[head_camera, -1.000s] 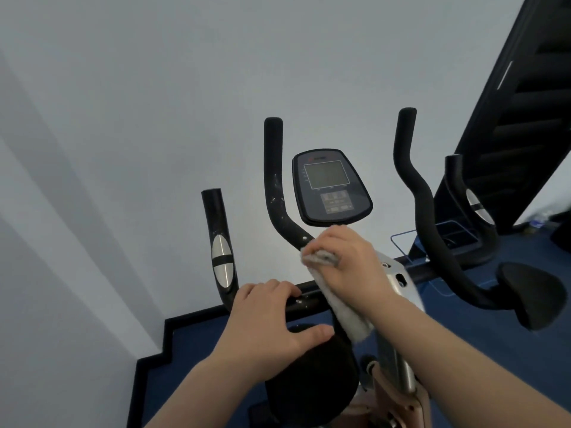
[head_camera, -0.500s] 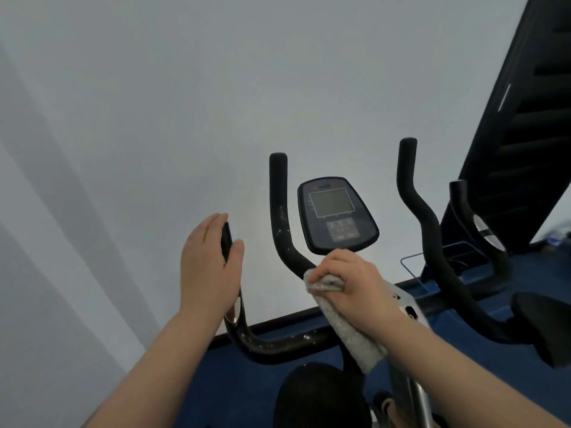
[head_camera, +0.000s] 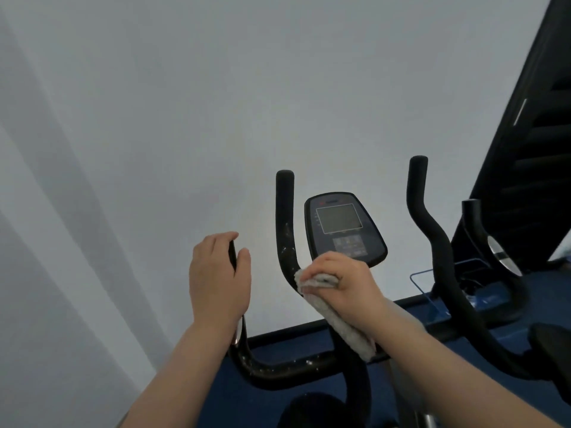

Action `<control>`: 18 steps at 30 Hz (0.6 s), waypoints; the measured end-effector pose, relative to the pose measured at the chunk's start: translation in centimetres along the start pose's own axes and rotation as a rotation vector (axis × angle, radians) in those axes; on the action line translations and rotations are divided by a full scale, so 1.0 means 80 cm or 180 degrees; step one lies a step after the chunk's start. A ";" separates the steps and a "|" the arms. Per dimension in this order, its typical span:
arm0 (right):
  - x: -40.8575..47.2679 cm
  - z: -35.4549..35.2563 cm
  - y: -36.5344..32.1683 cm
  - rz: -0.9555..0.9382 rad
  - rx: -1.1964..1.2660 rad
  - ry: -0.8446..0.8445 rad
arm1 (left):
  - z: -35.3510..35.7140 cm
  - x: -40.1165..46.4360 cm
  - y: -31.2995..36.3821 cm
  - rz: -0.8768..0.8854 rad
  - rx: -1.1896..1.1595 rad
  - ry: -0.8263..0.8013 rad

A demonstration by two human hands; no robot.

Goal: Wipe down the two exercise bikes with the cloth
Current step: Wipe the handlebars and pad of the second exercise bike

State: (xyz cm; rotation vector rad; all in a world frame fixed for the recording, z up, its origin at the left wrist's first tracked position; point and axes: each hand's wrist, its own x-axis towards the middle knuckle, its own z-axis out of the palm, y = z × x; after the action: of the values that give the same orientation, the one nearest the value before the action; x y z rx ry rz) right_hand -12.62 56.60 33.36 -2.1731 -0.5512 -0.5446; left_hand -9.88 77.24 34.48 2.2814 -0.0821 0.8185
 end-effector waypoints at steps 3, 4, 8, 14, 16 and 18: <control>0.030 0.016 0.002 0.0017 0.0095 0.0353 | 0.001 0.003 0.005 -0.0060 0.0021 0.0053; 0.041 0.019 0.004 0.0259 0.0096 0.0561 | 0.001 0.003 0.006 -0.0058 0.0043 0.0043; 0.046 0.007 0.011 0.0917 0.0371 0.0991 | -0.006 0.007 0.001 0.0065 0.0079 -0.0034; 0.029 0.016 -0.006 0.0119 0.0014 0.0324 | 0.000 0.022 -0.007 0.0012 -0.0080 0.0008; 0.041 0.027 -0.005 -0.0027 -0.0131 0.0346 | 0.002 0.025 -0.009 0.0012 -0.0196 0.0053; 0.056 0.039 -0.005 -0.0017 -0.0397 0.0552 | 0.003 0.025 -0.010 0.0052 -0.0207 0.0071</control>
State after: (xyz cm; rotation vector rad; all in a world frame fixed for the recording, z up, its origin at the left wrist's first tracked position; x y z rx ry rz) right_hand -8.61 60.25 34.27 -2.2143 -0.4393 -0.7803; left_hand -7.92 78.00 35.00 2.2129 -0.1157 0.8377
